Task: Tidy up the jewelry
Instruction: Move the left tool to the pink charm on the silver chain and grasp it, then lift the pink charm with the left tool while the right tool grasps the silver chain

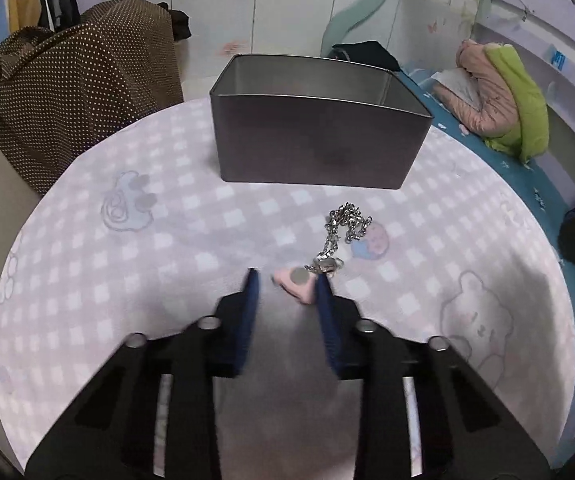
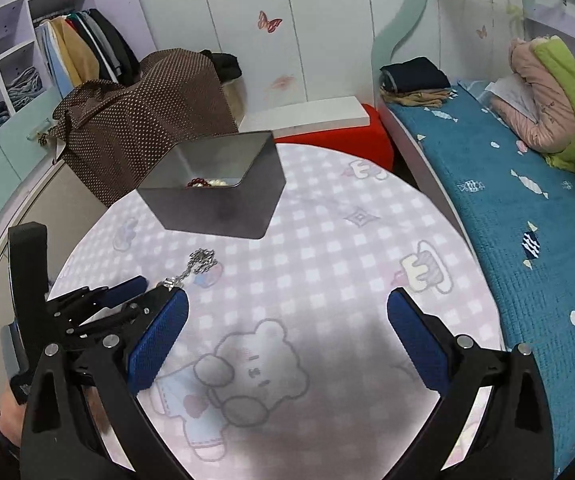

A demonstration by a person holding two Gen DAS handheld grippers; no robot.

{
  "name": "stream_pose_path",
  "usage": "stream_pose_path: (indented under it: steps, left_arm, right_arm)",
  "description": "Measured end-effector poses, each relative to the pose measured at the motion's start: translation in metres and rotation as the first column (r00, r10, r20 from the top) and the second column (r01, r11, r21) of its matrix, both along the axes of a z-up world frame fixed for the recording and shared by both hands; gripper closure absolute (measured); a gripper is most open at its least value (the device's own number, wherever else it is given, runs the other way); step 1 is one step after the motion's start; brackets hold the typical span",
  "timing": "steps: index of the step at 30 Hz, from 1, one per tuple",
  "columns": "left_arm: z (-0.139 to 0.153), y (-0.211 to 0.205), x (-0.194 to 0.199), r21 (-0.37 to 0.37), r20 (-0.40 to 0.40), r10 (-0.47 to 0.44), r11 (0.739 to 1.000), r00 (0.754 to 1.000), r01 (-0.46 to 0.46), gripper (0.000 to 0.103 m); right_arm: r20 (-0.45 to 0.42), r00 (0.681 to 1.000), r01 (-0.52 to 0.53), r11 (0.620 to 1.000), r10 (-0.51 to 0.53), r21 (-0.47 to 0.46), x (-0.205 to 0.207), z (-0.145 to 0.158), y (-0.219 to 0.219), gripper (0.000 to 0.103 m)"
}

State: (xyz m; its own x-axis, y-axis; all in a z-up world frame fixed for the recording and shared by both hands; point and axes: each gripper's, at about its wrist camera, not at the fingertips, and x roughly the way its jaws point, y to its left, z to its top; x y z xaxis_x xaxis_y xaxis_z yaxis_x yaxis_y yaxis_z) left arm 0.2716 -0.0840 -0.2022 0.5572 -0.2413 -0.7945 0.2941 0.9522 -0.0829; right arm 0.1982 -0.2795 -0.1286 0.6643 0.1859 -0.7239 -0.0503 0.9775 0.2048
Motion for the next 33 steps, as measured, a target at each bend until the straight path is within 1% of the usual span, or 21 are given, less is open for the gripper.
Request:
stream_pose_path:
  steps: [1,3,7,9,11,12,13,14,15,16,18,20,21,22,23,24,25,28,30,31,33]
  left_arm:
    - [0.000,0.003,-0.001,-0.009,-0.003,-0.004,1.000,1.000,0.004,0.089]
    - [0.000,0.011,-0.001,-0.037,-0.011,-0.012,0.999,1.000,0.011,0.094]
    - [0.001,0.018,-0.006,-0.032,0.000,-0.005,0.999,1.000,0.005,0.094]
    - [0.004,0.018,-0.008,-0.015,0.018,-0.019,1.000,1.000,0.019,0.094]
    - [0.007,0.015,-0.010,0.010,0.048,-0.035,0.999,0.998,0.035,0.090]
    - [0.009,0.014,-0.009,0.019,0.059,-0.039,0.999,0.998,0.038,0.075]
    - [0.009,0.012,-0.010,0.021,0.065,-0.044,0.999,0.997,0.042,0.054]
    - [0.012,0.012,-0.008,0.026,0.081,-0.048,0.999,0.996,0.046,0.043]
    - [0.012,0.009,-0.008,0.028,0.086,-0.053,0.998,0.995,0.051,0.030]
    - [0.012,0.006,-0.007,0.027,0.086,-0.066,0.998,0.994,0.064,0.029]
    - [0.010,0.000,-0.004,0.046,0.084,-0.079,0.996,0.993,0.075,0.029]
    - [0.004,-0.006,0.001,0.062,0.068,-0.078,0.995,0.995,0.074,0.032]
    - [0.001,-0.007,0.003,0.063,0.057,-0.077,0.995,0.995,0.073,0.043]
    - [-0.003,-0.008,0.006,0.058,0.040,-0.078,0.995,0.996,0.076,0.050]
    - [-0.003,-0.008,0.006,0.055,0.043,-0.081,0.995,0.996,0.079,0.054]
    - [-0.003,-0.009,0.007,0.040,0.036,-0.095,0.995,0.995,0.093,0.067]
    - [-0.003,-0.009,0.007,0.038,0.037,-0.097,0.995,0.995,0.096,0.072]
    - [-0.004,-0.006,0.008,0.010,0.030,-0.098,0.995,0.995,0.098,0.073]
    - [-0.003,0.000,0.010,-0.029,0.017,-0.097,0.995,0.995,0.098,0.074]
    - [-0.002,0.002,0.010,-0.046,0.013,-0.095,0.994,0.995,0.096,0.076]
    - [-0.001,0.008,0.010,-0.059,0.013,-0.088,0.994,0.996,0.089,0.076]
  right_arm:
    - [-0.002,1.000,-0.009,1.000,0.009,-0.002,0.001,-0.001,0.002,0.007]
    - [-0.008,1.000,-0.026,1.000,0.026,-0.005,0.002,-0.003,0.007,0.007]
    - [-0.026,0.999,-0.046,0.999,0.046,-0.009,0.006,-0.010,0.016,0.007]
    - [-0.033,0.998,-0.053,0.999,0.053,-0.010,0.007,-0.011,0.020,0.007]
    - [-0.037,0.998,-0.060,0.998,0.060,-0.014,0.007,-0.012,0.023,0.007]
    - [-0.039,0.997,-0.062,0.998,0.061,-0.014,0.007,-0.012,0.024,0.007]
    - [-0.040,0.997,-0.062,0.998,0.061,-0.015,0.007,-0.012,0.024,0.007]
    - [-0.039,0.997,-0.062,0.998,0.062,-0.017,0.007,-0.012,0.024,0.007]
    - [-0.040,0.997,-0.062,0.998,0.061,-0.018,0.007,-0.012,0.024,0.007]
    - [-0.039,0.997,-0.061,0.998,0.060,-0.018,0.007,-0.012,0.024,0.007]
    - [-0.040,0.998,-0.056,0.998,0.055,-0.020,0.007,-0.012,0.024,0.007]
    - [-0.040,0.998,-0.051,0.999,0.050,-0.019,0.007,-0.012,0.023,0.007]
    - [-0.041,0.998,-0.050,0.999,0.049,-0.018,0.007,-0.012,0.023,0.007]
    - [-0.040,0.998,-0.050,0.999,0.050,-0.019,0.007,-0.012,0.023,0.007]
    - [-0.040,0.998,-0.052,0.998,0.051,-0.020,0.007,-0.011,0.023,0.007]
    - [-0.040,0.998,-0.054,0.998,0.053,-0.022,0.007,-0.011,0.023,0.007]
    - [-0.041,0.998,-0.055,0.998,0.054,-0.024,0.007,-0.012,0.023,0.007]
    - [-0.044,0.998,-0.056,0.998,0.055,-0.022,0.008,-0.012,0.024,0.007]
    - [-0.049,0.997,-0.061,0.998,0.059,-0.024,0.010,-0.014,0.025,0.007]
    - [-0.052,0.997,-0.066,0.998,0.064,-0.026,0.011,-0.015,0.027,0.007]
    - [-0.057,0.996,-0.074,0.997,0.072,-0.029,0.015,-0.017,0.030,0.007]
